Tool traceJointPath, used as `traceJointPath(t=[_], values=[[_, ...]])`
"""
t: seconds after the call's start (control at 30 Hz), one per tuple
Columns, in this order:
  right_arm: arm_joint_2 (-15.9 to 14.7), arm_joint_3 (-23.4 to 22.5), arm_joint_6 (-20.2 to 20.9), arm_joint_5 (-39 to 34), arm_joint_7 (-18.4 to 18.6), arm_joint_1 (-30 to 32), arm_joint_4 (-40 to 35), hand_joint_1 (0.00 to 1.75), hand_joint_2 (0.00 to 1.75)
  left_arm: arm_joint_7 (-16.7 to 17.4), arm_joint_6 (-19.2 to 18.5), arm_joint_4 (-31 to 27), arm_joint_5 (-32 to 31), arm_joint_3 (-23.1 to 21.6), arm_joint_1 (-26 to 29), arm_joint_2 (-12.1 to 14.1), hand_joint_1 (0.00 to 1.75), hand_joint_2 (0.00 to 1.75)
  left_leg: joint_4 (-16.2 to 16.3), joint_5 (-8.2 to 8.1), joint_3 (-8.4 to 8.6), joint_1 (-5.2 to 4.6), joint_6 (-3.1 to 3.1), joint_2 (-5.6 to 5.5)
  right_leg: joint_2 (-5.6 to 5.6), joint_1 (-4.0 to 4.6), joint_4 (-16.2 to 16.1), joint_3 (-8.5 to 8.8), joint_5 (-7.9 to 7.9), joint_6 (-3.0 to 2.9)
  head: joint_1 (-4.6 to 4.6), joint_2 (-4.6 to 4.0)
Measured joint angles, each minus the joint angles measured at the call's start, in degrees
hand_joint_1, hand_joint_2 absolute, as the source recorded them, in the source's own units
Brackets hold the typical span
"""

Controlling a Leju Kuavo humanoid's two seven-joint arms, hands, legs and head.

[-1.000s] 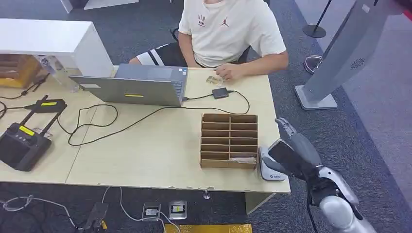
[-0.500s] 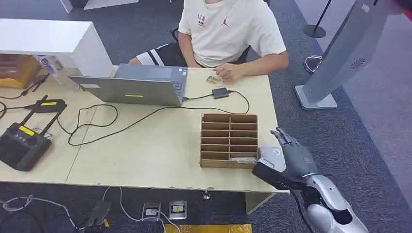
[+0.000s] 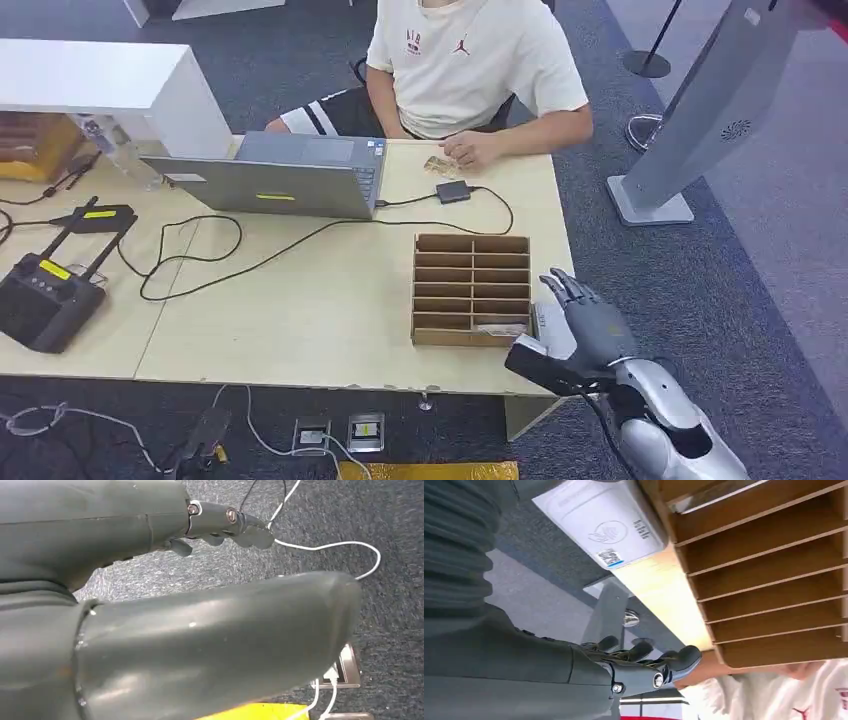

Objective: Pass the card to the sensor for recognition and then transmit it.

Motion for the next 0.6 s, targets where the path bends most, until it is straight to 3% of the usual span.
traceJointPath(t=[0.1, 0.27, 0.6], values=[[0.83, 0.48, 0.26, 0.00, -0.76, -0.85, 0.44, 0.00, 1.75, 0.00, 0.00, -0.26, -0.22, 0.00, -0.20, 0.00, 0.00, 0.00, 0.00, 0.00, 0.00, 0.00, 0.00, 0.00, -0.01, 0.00, 0.00, 0.00, 0.00, 0.00, -0.02, 0.00], [2.34, 1.09, 0.29, -0.02, -2.60, -1.81, 1.55, 0.00, 1.75, -2.76, 0.83, -0.42, -0.09, 0.00, 0.07, -0.20, 0.00, 0.00, 0.00, 0.00, -0.01, 0.00, 0.00, 0.00, -0.01, 0.00, 0.00, 0.01, 0.00, 0.00, 0.00, 0.00], [3.76, 2.10, 0.44, -0.85, -3.63, -2.35, 2.97, 0.00, 1.75, -2.86, 0.66, -0.42, -0.33, -0.02, 0.07, -0.63, 0.00, 0.00, 0.00, 0.00, -0.01, 0.00, 0.00, 0.00, -0.02, 0.00, 0.00, 0.00, 0.00, 0.00, -0.02, 0.00]])
